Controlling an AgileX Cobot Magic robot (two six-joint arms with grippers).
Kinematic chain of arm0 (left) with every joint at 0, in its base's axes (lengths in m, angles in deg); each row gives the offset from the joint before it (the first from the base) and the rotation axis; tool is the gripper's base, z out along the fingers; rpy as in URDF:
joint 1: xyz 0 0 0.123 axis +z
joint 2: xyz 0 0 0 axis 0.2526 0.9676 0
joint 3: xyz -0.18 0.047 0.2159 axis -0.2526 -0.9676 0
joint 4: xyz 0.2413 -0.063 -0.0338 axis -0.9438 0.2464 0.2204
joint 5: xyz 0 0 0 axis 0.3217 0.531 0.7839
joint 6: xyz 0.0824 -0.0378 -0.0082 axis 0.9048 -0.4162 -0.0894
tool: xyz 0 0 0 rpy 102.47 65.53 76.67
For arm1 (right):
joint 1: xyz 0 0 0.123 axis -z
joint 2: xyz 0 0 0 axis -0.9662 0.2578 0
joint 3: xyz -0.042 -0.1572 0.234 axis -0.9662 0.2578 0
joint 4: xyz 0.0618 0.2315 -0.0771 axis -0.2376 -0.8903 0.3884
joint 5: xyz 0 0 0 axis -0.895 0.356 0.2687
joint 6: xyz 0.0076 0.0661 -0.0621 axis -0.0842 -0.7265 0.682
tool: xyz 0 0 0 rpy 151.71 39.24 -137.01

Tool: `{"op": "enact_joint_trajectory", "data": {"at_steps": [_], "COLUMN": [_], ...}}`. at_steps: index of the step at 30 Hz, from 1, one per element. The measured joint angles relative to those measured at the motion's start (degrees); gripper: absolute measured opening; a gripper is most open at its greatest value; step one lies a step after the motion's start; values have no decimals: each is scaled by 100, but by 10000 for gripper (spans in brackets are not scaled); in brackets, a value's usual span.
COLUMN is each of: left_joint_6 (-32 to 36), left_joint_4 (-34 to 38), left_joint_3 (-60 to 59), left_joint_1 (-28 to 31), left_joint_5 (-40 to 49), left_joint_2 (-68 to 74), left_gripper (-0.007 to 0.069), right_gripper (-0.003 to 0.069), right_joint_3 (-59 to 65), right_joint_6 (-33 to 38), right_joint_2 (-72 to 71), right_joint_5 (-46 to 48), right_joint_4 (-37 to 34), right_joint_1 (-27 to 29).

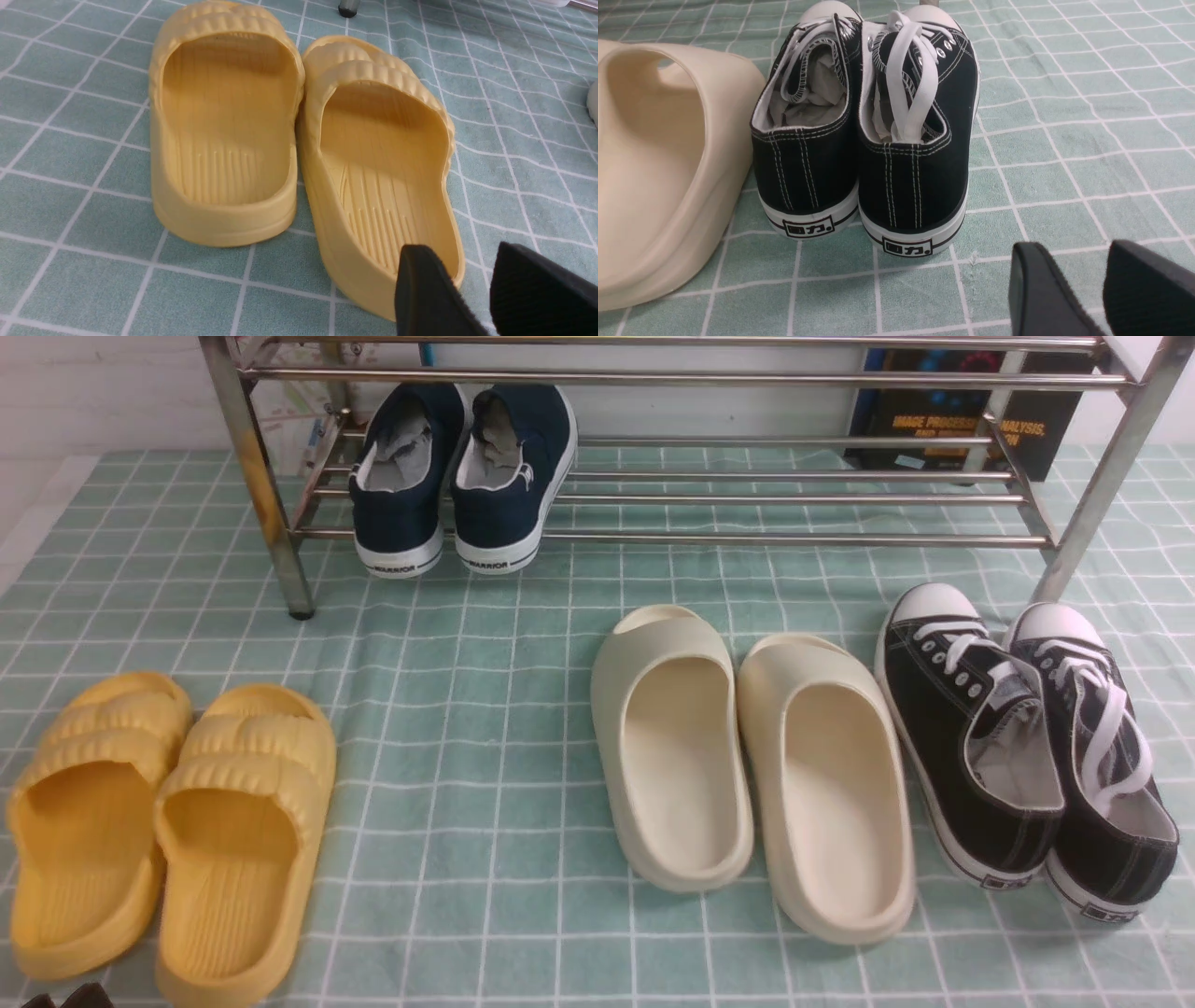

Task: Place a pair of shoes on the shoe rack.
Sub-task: Use the right arm to grab the shoe closest to it

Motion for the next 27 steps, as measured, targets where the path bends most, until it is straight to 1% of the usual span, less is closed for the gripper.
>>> {"op": "enact_joint_trajectory", "data": {"at_steps": [13, 17, 18, 19, 20, 21, 22, 23, 24, 25, 26, 27], "left_joint_6": [0, 0, 0, 0, 0, 0, 0, 0, 0, 0, 0, 0], "left_joint_4": [0, 0, 0, 0, 0, 0, 0, 0, 0, 0, 0, 0], "left_joint_3": [0, 0, 0, 0, 0, 0, 0, 0, 0, 0, 0, 0], "left_joint_1": [0, 0, 0, 0, 0, 0, 0, 0, 0, 0, 0, 0], "left_joint_5": [0, 0, 0, 0, 0, 0, 0, 0, 0, 0, 0, 0], "left_joint_2": [0, 0, 0, 0, 0, 0, 0, 0, 0, 0, 0, 0], "left_gripper": [237, 237, 237, 237, 237, 237, 237, 237, 237, 237, 237, 237], "right_gripper": [246, 246, 246, 246, 246, 246, 246, 246, 246, 246, 246, 246], "right_joint_3": [0, 0, 0, 0, 0, 0, 0, 5, 11, 22, 35, 43], "right_joint_6": [-45, -139, -355, -355, -613, -646, -961, -1177, -1222, -1525, -1730, -1804], "right_joint_2": [0, 0, 0, 0, 0, 0, 0, 0, 0, 0, 0, 0], "right_joint_5": [0, 0, 0, 0, 0, 0, 6, 12, 16, 20, 25, 25], "right_joint_4": [-32, -207, -604, -654, -1127, -1127, -1694, -2079, -2241, -2782, -3176, -3415], "right_joint_1": [0, 0, 0, 0, 0, 0, 0, 0, 0, 0, 0, 0]}}
